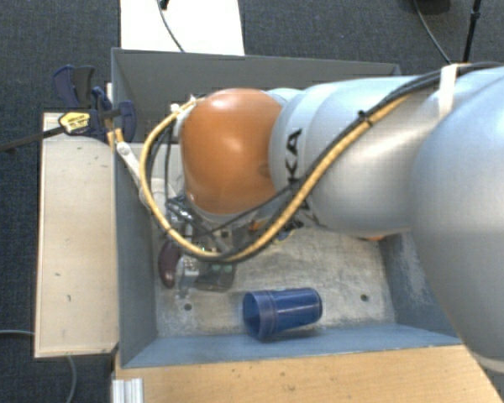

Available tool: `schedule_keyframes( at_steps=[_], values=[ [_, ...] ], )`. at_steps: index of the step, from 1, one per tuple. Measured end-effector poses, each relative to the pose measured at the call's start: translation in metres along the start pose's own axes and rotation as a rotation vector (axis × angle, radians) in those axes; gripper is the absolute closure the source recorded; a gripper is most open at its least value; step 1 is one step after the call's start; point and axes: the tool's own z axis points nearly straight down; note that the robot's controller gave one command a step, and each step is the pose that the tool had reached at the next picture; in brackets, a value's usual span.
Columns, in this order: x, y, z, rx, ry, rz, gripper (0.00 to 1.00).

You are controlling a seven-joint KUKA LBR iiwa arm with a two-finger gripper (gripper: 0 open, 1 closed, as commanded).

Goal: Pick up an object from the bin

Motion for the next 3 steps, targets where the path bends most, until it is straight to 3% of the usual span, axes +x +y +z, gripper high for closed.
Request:
schedule_keyframes(
  at_steps=[1, 2, 3],
  values=[
    [-0.002, -0.001, -0.003, -0.002, -0.007, 0.004, 0.00],
    [-0.001, -0.001, 0.050, -0.004, -0.012, -0.003, 0.00],
    [-0.003, -0.020, 0.111, -0.007, -0.026, -0.076, 1.00]
  ],
)
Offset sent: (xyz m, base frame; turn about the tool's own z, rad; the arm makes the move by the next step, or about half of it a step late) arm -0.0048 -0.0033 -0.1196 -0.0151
